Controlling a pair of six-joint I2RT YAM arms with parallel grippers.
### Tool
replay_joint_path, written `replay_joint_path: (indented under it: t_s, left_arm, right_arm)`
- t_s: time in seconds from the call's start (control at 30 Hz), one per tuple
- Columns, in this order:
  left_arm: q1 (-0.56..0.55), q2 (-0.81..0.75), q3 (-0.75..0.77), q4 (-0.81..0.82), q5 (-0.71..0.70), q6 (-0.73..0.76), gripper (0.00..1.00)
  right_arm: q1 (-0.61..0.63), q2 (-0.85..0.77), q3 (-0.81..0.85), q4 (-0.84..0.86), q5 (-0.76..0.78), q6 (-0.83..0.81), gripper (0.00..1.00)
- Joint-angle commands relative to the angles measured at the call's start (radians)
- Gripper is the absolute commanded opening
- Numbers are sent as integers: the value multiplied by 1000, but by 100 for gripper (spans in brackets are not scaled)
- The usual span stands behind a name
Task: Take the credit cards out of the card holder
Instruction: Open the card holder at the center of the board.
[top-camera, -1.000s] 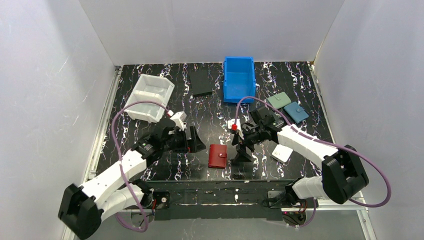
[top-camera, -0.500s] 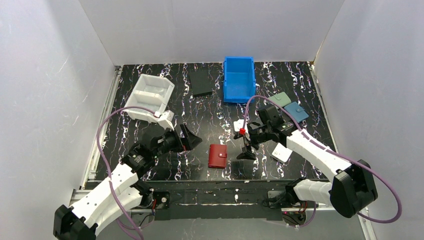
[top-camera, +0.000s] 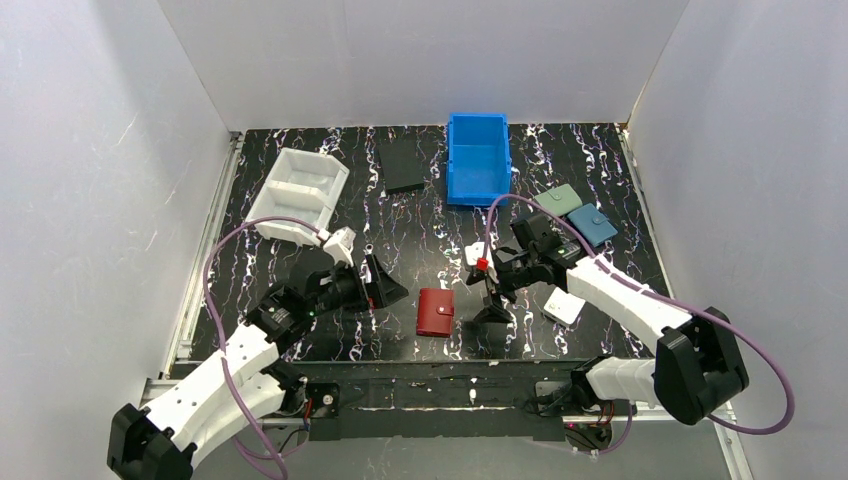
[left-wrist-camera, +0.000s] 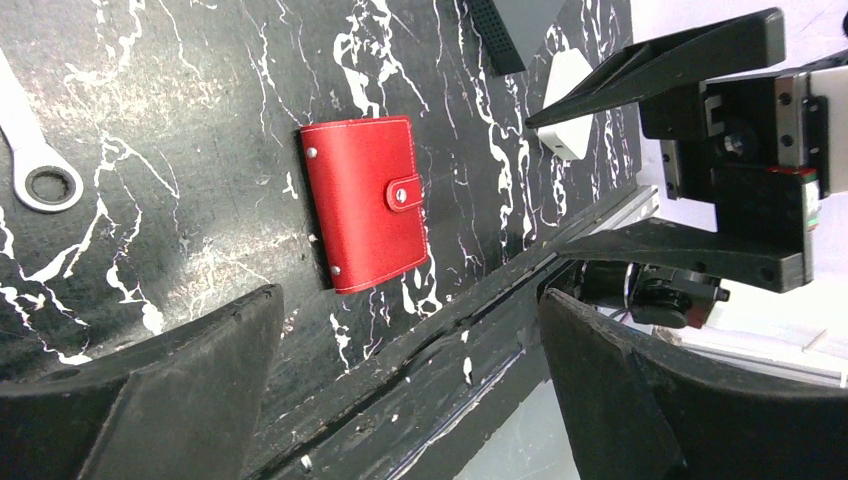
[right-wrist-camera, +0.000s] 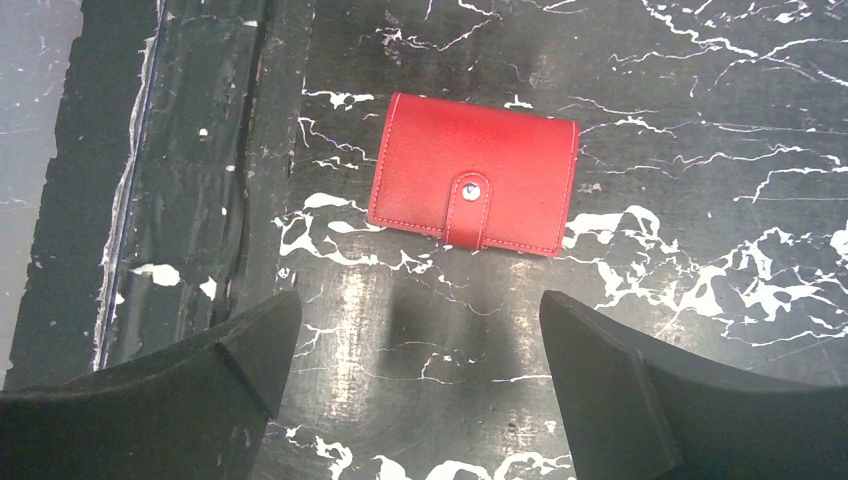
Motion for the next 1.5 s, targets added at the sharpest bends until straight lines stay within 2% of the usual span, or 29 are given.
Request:
replay_joint_path:
  t_s: [0.0, 0.13, 0.37, 0.6, 0.77, 0.9, 1.03, 1.17, 1.4, 1.47]
  left_arm:
    - [-11, 25, -43, 67, 31, 20, 98]
    - [-34, 70, -44, 130, 14, 42, 98]
    - [-62, 179, -27, 190, -42, 34, 98]
    - [-97, 251, -62, 246, -66, -56, 95]
    - [-108, 288, -106, 336, -83, -140, 94]
    - [-108, 335, -143, 403, -81, -213, 85]
    - [-109, 378, -141, 412, -84, -248, 72]
    - [-113, 414, -136, 415, -94, -265, 65]
    - [-118, 480, -128, 415, -93, -266, 61]
    - [-118, 500, -126, 415, -95, -273, 57]
  right_arm:
    - [-3, 27, 39, -54, -50, -33, 98]
    - [19, 78, 118, -147, -2, -51, 98]
    - [51, 124, 163, -82, 156, 75, 95]
    - [237, 206, 207, 3, 415, 155, 90]
    - [317, 217, 207, 47, 457, 184, 82]
    - [371, 194, 162, 90, 466, 188, 72]
    - [392, 199, 127, 155, 470, 224, 62]
    - [413, 213, 108, 198, 504, 245, 55]
    - [438, 250, 83, 248, 602, 264, 51]
    - [440, 258, 82, 254, 621, 264, 51]
